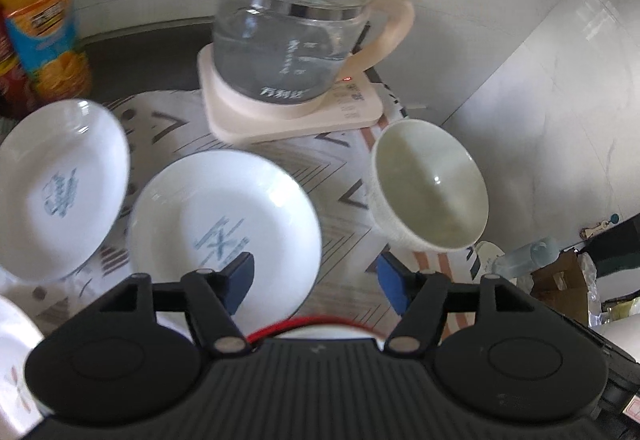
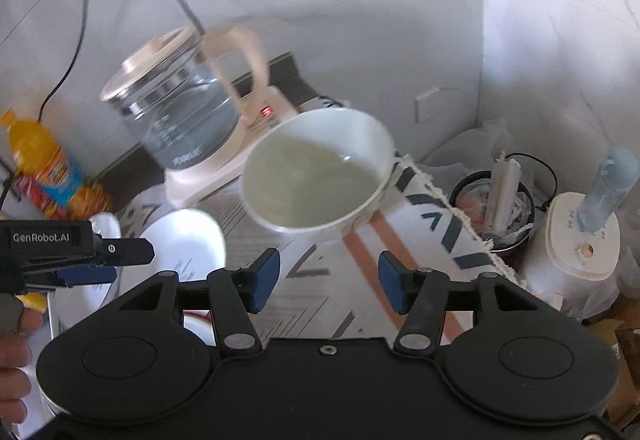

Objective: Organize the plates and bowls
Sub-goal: 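Grip the small white bowl rim with both grippers and lift it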

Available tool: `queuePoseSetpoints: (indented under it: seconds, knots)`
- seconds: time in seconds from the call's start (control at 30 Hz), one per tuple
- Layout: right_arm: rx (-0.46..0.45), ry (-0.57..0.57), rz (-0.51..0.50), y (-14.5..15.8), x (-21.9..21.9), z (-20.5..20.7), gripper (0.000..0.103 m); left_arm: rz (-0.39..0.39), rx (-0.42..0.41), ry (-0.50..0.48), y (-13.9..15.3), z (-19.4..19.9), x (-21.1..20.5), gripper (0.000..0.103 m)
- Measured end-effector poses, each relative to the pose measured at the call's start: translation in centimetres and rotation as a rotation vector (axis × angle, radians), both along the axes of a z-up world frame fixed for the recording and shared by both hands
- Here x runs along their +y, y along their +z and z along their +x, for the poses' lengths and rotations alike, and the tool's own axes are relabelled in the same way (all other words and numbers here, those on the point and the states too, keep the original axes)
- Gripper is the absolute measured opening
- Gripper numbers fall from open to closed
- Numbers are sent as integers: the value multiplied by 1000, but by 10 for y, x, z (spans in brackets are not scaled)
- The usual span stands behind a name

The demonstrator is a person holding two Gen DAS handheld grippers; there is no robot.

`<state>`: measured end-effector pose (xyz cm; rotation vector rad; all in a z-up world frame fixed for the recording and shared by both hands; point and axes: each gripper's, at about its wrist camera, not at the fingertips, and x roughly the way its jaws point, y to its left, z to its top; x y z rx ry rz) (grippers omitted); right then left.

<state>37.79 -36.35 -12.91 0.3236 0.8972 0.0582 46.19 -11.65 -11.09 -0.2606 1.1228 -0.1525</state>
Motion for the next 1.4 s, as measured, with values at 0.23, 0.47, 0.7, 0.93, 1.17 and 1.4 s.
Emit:
queuePoseSetpoints:
  seconds: [0.23,0.47,0.7,0.93,1.17,1.4]
  knots:
    - [18,-82,43,-10,-19,25,54,-14,-1,-45,-10,32,-22,66]
    - [24,-110,49,-19,-24,43,54,-11,4,-69,-28,62,-41,66]
    - [59,-136,75,-37,-32,64,54,-34,29,-83,-50,88,-55,63]
    - [108,-142,104,-59,-38,83,52,-27,55,-110,-72,106,-69,48]
    - [141,-145,123,-73,-42,96,38,-56,113,-98,-97,116,-72,25]
    - [136,-116,148,-75,-43,98,16,-48,109,-98,-99,110,-77,10]
